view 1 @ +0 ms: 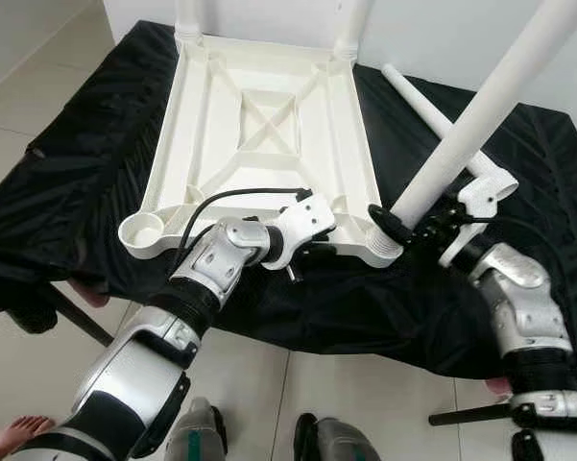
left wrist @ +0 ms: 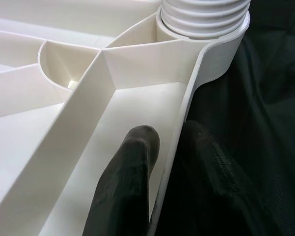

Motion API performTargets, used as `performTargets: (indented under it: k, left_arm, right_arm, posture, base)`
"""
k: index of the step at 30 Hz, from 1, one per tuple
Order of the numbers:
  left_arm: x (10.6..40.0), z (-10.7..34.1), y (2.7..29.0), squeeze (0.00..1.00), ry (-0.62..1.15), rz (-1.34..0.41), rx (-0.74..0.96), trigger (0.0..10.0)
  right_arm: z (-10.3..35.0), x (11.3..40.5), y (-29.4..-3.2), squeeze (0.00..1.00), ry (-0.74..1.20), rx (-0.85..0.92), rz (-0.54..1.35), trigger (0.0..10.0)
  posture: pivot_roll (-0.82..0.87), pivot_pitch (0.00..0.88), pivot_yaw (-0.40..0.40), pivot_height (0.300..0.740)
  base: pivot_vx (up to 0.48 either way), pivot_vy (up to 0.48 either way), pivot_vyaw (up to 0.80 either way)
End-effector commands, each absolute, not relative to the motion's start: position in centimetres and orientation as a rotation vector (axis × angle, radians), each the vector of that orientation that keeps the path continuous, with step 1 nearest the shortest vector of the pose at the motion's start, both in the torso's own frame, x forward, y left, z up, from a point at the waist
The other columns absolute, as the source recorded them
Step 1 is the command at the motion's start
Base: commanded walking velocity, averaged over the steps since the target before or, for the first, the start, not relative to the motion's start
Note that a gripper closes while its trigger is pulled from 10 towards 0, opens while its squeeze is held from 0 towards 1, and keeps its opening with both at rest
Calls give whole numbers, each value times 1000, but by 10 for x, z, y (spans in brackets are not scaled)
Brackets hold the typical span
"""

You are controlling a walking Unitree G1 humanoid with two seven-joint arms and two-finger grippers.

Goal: Building children table

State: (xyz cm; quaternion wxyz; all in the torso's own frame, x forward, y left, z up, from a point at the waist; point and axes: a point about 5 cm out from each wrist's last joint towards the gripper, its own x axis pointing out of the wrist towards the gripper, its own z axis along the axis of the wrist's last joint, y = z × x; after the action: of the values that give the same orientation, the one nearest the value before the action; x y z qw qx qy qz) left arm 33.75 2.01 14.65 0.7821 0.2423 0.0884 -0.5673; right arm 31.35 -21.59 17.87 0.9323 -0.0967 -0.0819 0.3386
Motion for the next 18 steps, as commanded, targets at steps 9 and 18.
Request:
performTargets:
  k: [9, 18]
  left_arm:
    - [333, 144, 14, 0, 191, -1255, 555, 10000]
    - [334, 145, 14, 0, 193, -1255, 555, 10000]
  right_arm:
    - [177, 313, -226, 0, -154, -188, 693, 2314]
    - [173, 313, -229, 0, -149, -176, 710, 0]
  posture:
    - [10, 62, -42, 740]
    - [6, 69, -44, 740]
  base:
    - [0, 0, 0]
    - [0, 0, 0]
